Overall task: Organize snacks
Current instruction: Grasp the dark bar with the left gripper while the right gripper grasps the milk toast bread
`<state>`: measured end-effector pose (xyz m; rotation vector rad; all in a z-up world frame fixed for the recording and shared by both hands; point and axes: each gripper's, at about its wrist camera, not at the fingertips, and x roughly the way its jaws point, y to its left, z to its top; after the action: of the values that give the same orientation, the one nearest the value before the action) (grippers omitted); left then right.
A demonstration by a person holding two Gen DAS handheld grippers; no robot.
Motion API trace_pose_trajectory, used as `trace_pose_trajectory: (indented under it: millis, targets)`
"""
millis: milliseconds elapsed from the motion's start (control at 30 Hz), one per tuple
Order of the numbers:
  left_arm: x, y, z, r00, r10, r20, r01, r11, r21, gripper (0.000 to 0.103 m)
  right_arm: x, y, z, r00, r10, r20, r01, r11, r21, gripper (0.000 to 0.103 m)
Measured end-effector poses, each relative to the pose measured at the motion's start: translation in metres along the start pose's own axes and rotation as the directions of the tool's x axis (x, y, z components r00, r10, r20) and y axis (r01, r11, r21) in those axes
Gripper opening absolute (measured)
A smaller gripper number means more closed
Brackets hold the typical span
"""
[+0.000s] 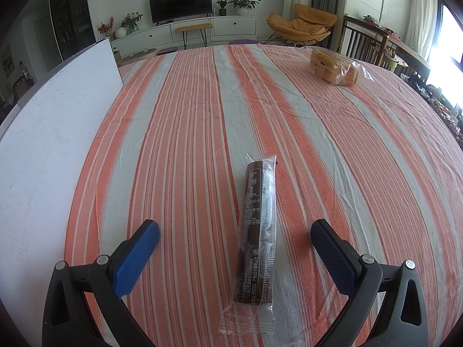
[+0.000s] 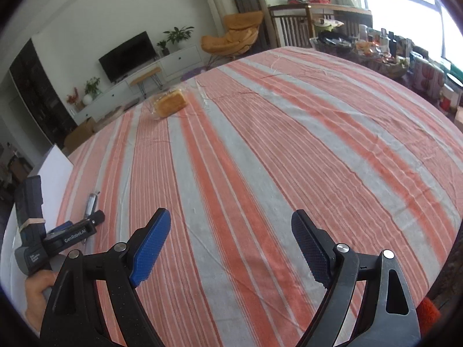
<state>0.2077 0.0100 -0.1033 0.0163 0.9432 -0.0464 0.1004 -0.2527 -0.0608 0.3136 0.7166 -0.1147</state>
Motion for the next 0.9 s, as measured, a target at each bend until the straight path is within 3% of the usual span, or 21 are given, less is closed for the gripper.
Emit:
trace_pose_trajectory:
  millis: [133,200,333,400,467,533,600,633,700,767,900]
  targets:
    - [0.0,0.0,0.0,1.0,0.0,0.0,0.0,1.0,0.0,0.103,0.027,0.021,0.089,0.995,0.05,0.082,-0.031,0.977,-0.21,0.088]
    - [0.0,0.0,0.0,1.0,0.0,0.0,0.0,1.0,0.0,0.103,0.058,0.038,0.131,0.995,0.07,0.07,-0.045,0.95,-0.307,0.088]
    - [0.0,0.0,0.0,1.0,0.0,0.0,0.0,1.0,0.0,0.103,0.141,0.078,0.193,0.986,0.151,-0.067,-0.166,0.911,-0.378,0.088]
    - [0.0,0.0,0.0,1.0,0.0,0.0,0.0,1.0,0.0,0.103,0.186,0.1,0.212,0.978,0.147,-0.151,-0.197,0.893,-0.405,0.088]
    - [0.0,0.0,0.0,1.0,0.0,0.0,0.0,1.0,0.0,0.103,0.228,0.119,0.219,0.967,0.12,-0.226,-0.208,0.881,-0.424,0.088]
    - [0.0,0.0,0.0,1.0,0.0,0.0,0.0,1.0,0.0,0.103,0.271,0.135,0.212,0.948,0.034,-0.317,-0.187,0.865,-0.465,0.088]
    - [0.0,0.0,0.0,1.0,0.0,0.0,0.0,1.0,-0.001,0.103,0.306,0.146,0.192,0.912,-0.048,-0.406,-0.177,0.849,-0.498,0.094]
    - [0.001,0.0,0.001,1.0,-0.001,0.0,0.001,1.0,-0.002,0.103,0.305,0.151,0.189,0.931,-0.054,-0.36,-0.152,0.841,-0.519,0.094]
    - [0.001,-0.001,0.001,1.0,-0.001,0.0,0.001,1.0,-0.003,0.103,0.305,0.147,0.19,0.931,-0.03,-0.363,-0.148,0.879,-0.453,0.088]
    - [0.001,-0.001,0.001,1.0,-0.001,0.0,0.001,1.0,-0.003,0.103,0.293,0.136,0.193,0.937,0.004,-0.35,-0.144,0.916,-0.375,0.072]
    - [0.001,-0.002,0.001,1.0,-0.001,0.0,0.001,1.0,-0.003,0.103,0.253,0.112,0.185,0.932,0.056,-0.359,-0.173,0.937,-0.303,0.07]
